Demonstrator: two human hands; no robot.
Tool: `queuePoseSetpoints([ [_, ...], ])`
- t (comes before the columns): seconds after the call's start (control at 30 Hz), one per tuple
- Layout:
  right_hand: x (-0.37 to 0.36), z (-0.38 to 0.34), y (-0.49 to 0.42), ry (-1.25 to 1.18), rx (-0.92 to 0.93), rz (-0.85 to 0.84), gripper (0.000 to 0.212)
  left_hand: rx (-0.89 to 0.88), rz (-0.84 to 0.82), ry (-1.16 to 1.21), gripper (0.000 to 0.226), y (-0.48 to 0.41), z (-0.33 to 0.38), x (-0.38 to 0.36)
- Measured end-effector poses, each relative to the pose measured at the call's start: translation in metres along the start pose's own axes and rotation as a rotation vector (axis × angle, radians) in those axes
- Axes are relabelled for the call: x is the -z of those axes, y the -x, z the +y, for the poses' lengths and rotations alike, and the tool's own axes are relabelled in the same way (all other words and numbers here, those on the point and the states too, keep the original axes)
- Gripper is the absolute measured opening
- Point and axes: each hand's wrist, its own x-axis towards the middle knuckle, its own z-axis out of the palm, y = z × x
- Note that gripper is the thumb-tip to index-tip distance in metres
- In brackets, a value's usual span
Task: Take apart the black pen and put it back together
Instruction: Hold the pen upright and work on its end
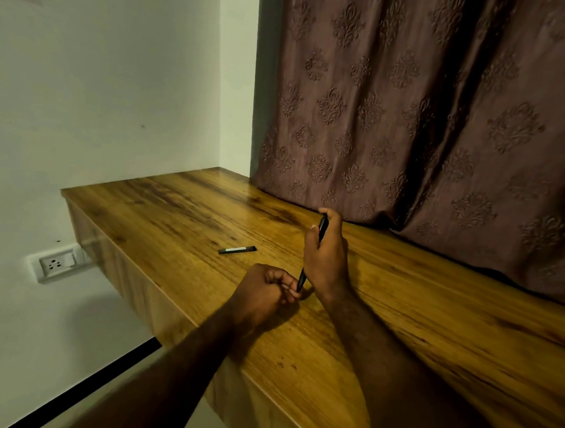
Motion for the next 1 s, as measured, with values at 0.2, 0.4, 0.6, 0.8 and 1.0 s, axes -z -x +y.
queuePoseSetpoints([
  [0.2, 0.0009, -0.0003, 0.0008, -0.010, -0.021, 0.002, 0.036, -0.013, -0.002, -0.042, 0.027, 0.0025, 0.0038, 0.0005],
  [0.4, -0.0007, -0.0011, 0.0036, 0.023, 0.044, 0.060, 0.038, -0.010, 0.008, -0.040, 0.025, 0.0026, 0.0035, -0.0005],
  [0.6, -0.0005, -0.0022, 0.0029, 0.011, 0.036, 0.042, 0.036, -0.016, -0.007, -0.039, 0.029, 0.0007, 0.0005, 0.0016],
  [0.8, 0.0010, -0.0013, 0.0019, -0.009, 0.088, 0.107, 0.031, 0.006, -0.034, 0.001, 0.029, -0.0016, -0.0040, 0.0016],
  [1.0, 0.0009, 0.0006, 0.0019, -0.016, 0.092, 0.123, 0.031, 0.017, -0.041, 0.024, 0.029, 0.0002, -0.0016, 0.0003],
])
